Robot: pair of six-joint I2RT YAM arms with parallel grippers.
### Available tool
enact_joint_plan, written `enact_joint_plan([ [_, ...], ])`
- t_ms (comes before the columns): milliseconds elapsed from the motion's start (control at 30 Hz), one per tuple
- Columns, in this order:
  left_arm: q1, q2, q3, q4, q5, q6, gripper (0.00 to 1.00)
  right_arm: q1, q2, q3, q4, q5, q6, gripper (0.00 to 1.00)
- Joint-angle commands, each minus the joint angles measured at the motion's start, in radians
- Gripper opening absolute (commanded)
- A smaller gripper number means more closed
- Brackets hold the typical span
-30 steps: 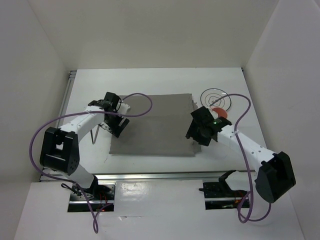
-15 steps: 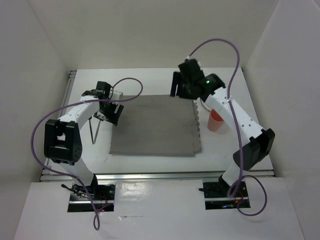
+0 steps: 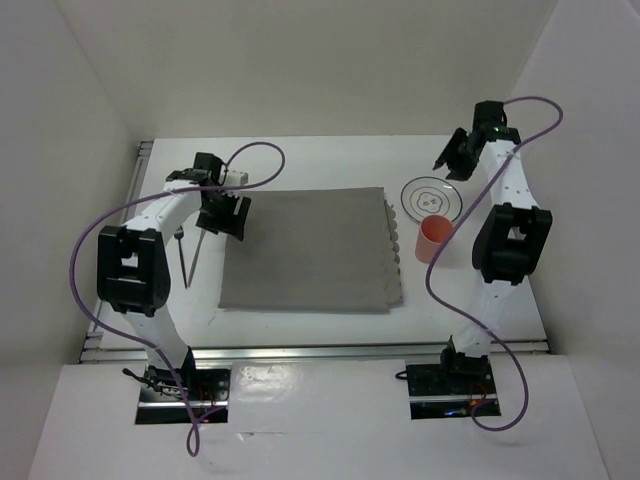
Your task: Set the dinner table for one person
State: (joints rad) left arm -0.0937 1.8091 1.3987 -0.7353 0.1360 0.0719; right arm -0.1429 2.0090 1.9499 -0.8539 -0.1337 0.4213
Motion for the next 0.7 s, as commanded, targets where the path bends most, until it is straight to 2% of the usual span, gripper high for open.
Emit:
enact_joint_plan([
  [0,0.002,-0.089,-0.059,0.003,0.008,0.008,0.81,-0.139,0.011,-0.089,0.108,-0.122,0.12,0.53],
  [100,0.002,-0.137,-0.102,0.013,-0.006,0.017,0.81,-0.187,0.011,-0.144,0.153,-0.122,0.132,0.53],
  [267,0.011,-0.16,-0.125,0.022,-0.006,0.017,0.81,-0.187,0.011,-0.274,0.185,-0.098,0.12,0.53],
  [367,0.02,-0.16,-0.125,0.002,0.005,0.017,0.81,-0.187,-0.023,-0.405,0.251,-0.075,0.12,0.53],
  [500,0.02,-0.16,-0.125,-0.007,0.005,0.017,0.81,-0.187,-0.024,-0.5,0.309,-0.075,0.154,0.53],
  [667,0.029,-0.151,-0.116,-0.026,-0.004,0.017,0.81,-0.187,-0.024,-0.598,0.461,-0.109,0.174,0.53],
])
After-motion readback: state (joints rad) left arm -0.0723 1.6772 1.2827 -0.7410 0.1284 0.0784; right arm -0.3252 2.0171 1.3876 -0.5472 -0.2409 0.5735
